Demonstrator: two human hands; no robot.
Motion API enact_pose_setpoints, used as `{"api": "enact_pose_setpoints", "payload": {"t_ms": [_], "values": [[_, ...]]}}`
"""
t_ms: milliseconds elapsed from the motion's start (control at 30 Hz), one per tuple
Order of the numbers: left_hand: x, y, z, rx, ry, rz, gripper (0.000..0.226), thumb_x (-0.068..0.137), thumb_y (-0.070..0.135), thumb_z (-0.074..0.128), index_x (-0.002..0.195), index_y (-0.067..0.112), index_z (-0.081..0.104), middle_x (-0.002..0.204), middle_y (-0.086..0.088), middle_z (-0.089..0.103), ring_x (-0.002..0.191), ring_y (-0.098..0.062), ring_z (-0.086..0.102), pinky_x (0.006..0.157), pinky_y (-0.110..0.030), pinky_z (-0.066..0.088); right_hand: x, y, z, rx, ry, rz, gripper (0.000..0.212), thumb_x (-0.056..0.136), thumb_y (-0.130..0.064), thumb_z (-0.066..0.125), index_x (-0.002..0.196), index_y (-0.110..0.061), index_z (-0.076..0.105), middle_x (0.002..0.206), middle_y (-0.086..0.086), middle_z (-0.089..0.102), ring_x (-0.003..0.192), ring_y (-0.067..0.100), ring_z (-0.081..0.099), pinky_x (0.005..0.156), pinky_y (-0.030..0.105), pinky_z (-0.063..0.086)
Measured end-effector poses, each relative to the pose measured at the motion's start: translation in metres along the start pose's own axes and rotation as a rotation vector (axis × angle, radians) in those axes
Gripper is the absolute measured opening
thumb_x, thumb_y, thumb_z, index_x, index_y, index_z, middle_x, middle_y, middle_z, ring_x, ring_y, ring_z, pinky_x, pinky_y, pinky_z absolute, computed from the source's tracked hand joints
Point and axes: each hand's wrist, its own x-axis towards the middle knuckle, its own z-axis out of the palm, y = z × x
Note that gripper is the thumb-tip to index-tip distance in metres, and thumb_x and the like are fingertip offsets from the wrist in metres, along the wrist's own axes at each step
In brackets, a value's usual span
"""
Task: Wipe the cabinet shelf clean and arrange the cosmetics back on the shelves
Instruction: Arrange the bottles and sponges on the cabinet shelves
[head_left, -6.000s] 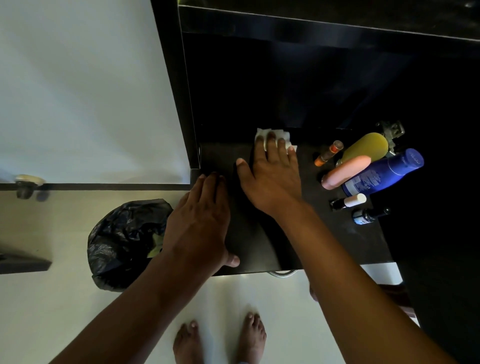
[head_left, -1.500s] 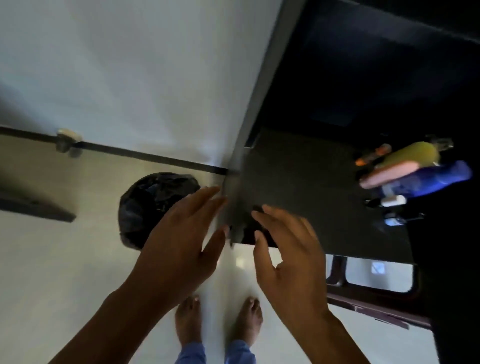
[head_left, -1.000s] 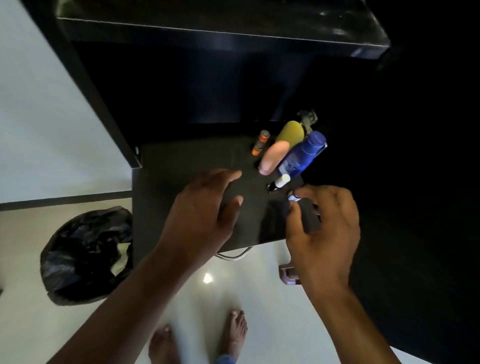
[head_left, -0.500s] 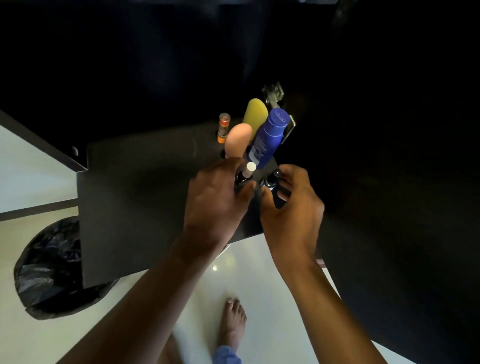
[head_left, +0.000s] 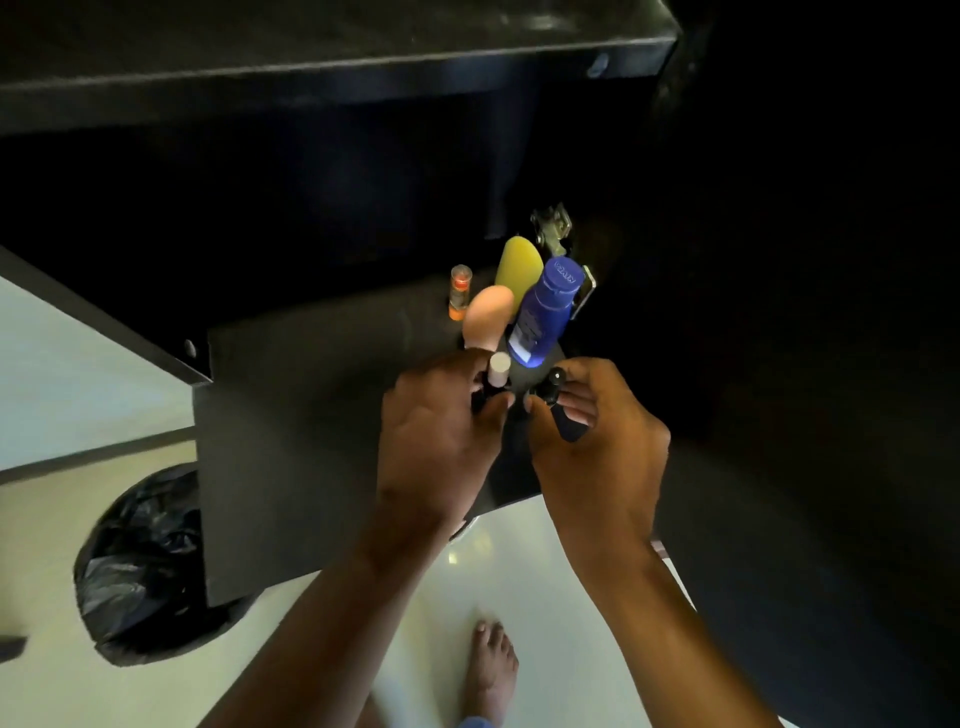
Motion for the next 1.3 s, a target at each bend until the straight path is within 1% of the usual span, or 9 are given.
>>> {"api": "enact_pose_setpoints", "payload": {"t_ms": [100, 233, 367, 500, 633, 767, 1033, 1167, 1300], "values": [[-0.009, 0.017, -0.035, -0.180, -0.007, -0.063, 0.018, 0.083, 0.030, 0.082, 0.097, 0.022, 0.076, 0.093, 0.009, 0.079, 0.083, -0.006, 0.075, 0.077, -0.037, 0.063, -0.009, -0.030, -0.022, -0.009, -0.014, -0.035, 0.032, 0.080, -0.019, 0.085, 0.106, -0.025, 0.068, 0.091, -0.017, 0.063, 0.075, -0.007, 0.058, 0.073, 0.007, 0.044], [-0.018, 0.050, -0.101, -0.265, 0.024, -0.060, 0.023, 0.083, 0.032, 0.083, 0.104, 0.025, 0.076, 0.097, 0.013, 0.078, 0.087, -0.002, 0.074, 0.079, -0.032, 0.064, -0.009, -0.084, -0.060, 0.100, -0.051, 0.011, 0.032, 0.079, -0.030, 0.086, 0.103, -0.030, 0.065, 0.094, -0.014, 0.068, 0.083, 0.008, 0.067, 0.077, 0.025, 0.061], [-0.017, 0.100, -0.192, -0.243, 0.111, 0.029, 0.022, 0.085, 0.037, 0.079, 0.104, 0.027, 0.076, 0.095, 0.017, 0.074, 0.089, -0.002, 0.072, 0.081, -0.028, 0.062, -0.008, -0.166, -0.115, 0.251, -0.026, -0.035, 0.029, 0.078, -0.030, 0.087, 0.097, -0.034, 0.065, 0.090, -0.017, 0.068, 0.082, 0.001, 0.069, 0.072, 0.018, 0.061], [-0.007, 0.155, -0.289, -0.266, 0.136, 0.129, 0.028, 0.080, 0.014, 0.084, 0.098, 0.034, 0.077, 0.095, 0.021, 0.070, 0.089, 0.004, 0.070, 0.070, -0.009, 0.054, 0.002, -0.252, -0.174, 0.378, -0.006, -0.224, 0.032, 0.074, -0.010, 0.086, 0.091, -0.032, 0.069, 0.088, -0.010, 0.072, 0.080, 0.000, 0.071, 0.064, 0.009, 0.055], [0.007, 0.212, -0.374, -0.235, 0.132, 0.254, 0.031, 0.078, 0.018, 0.086, 0.100, 0.038, 0.077, 0.098, 0.022, 0.068, 0.089, -0.001, 0.069, 0.075, -0.023, 0.060, 0.018, -0.332, -0.220, 0.377, 0.027, -0.419, 0.034, 0.073, -0.009, 0.085, 0.093, -0.032, 0.070, 0.088, -0.012, 0.071, 0.081, 0.002, 0.071, 0.067, 0.014, 0.058], [0.008, 0.270, -0.444, -0.251, 0.184, 0.368, 0.030, 0.080, 0.021, 0.085, 0.100, 0.040, 0.076, 0.097, 0.022, 0.070, 0.087, 0.000, 0.070, 0.077, -0.023, 0.060, 0.035, -0.398, -0.268, 0.374, 0.116, -0.552, 0.029, 0.074, -0.016, 0.083, 0.095, -0.033, 0.071, 0.086, -0.013, 0.072, 0.078, 0.003, 0.071, 0.070, 0.026, 0.060], [0.007, 0.369, -0.563, -0.204, 0.424, 0.540, 0.037, 0.074, 0.023, 0.090, 0.103, 0.040, 0.076, 0.087, 0.020, 0.075, 0.076, 0.004, 0.073, 0.074, -0.022, 0.059, 0.077, -0.501, -0.363, 0.543, 0.287, -0.733, 0.021, 0.075, -0.015, 0.086, 0.091, -0.024, 0.076, 0.077, -0.011, 0.075, 0.070, 0.000, 0.072, 0.072, 0.025, 0.061], [0.035, 0.401, -0.607, -0.092, 0.607, 0.493, 0.032, 0.073, 0.034, 0.090, 0.102, 0.035, 0.077, 0.084, 0.016, 0.075, 0.074, 0.001, 0.071, 0.079, -0.029, 0.059, 0.111, -0.538, -0.393, 0.591, 0.278, -0.727, 0.018, 0.074, -0.019, 0.087, 0.088, -0.023, 0.076, 0.076, -0.007, 0.076, 0.071, 0.007, 0.074, 0.074, 0.040, 0.065], [0.087, 0.408, -0.624, -0.047, 0.579, 0.351, 0.028, 0.071, 0.028, 0.092, 0.095, 0.028, 0.077, 0.078, 0.013, 0.074, 0.080, -0.007, 0.072, 0.085, -0.032, 0.058, 0.151, -0.565, -0.398, 0.488, 0.266, -0.659, 0.019, 0.071, -0.024, 0.090, 0.083, -0.025, 0.076, 0.071, -0.008, 0.074, 0.069, 0.005, 0.072, 0.076, 0.037, 0.063]]}}
